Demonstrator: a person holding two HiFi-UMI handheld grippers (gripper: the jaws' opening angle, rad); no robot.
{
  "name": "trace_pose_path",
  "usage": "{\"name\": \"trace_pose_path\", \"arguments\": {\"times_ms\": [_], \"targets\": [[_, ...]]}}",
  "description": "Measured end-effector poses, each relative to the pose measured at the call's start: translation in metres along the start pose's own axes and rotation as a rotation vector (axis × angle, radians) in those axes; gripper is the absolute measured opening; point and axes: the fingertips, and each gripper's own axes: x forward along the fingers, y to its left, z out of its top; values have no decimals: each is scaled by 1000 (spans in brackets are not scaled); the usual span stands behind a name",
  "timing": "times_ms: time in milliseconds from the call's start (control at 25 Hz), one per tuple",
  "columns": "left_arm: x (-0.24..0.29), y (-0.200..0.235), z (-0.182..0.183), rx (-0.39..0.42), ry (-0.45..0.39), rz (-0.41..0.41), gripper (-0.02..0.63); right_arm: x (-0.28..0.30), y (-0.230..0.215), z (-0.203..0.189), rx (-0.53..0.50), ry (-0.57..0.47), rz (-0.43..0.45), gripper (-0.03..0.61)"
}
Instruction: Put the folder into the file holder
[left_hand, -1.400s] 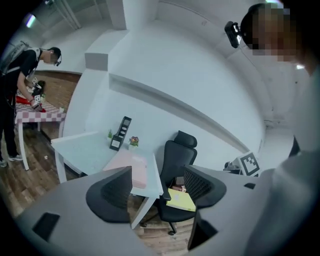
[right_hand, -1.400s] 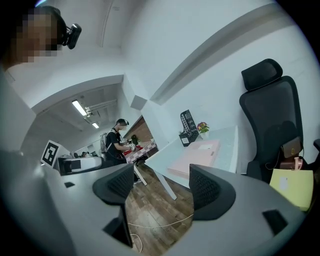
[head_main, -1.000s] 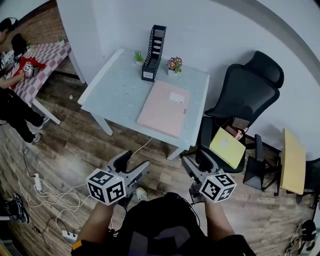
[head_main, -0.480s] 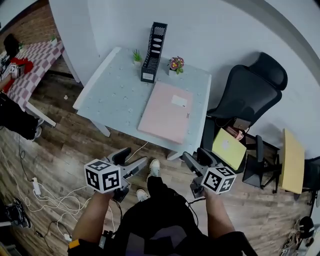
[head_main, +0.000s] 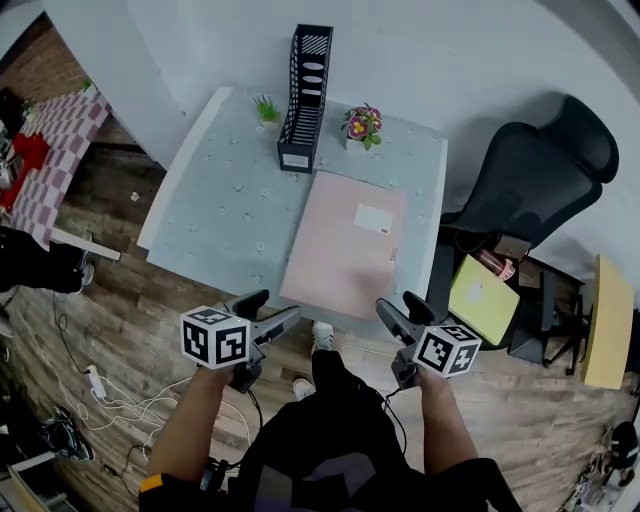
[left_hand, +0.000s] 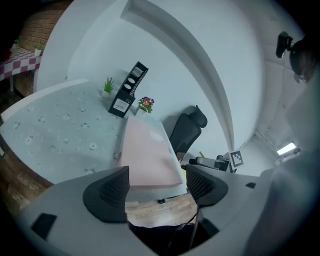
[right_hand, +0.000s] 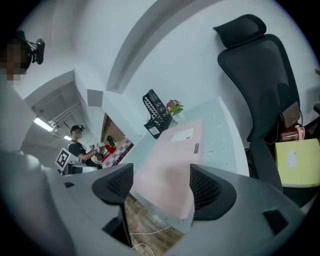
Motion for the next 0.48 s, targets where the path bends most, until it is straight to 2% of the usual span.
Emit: {"name": "trace_pose_path", "arguments": {"times_ms": [480], "targets": [[72,68,36,-32,144,-7,334,62,-57,7,72,103,-51,347]]}}
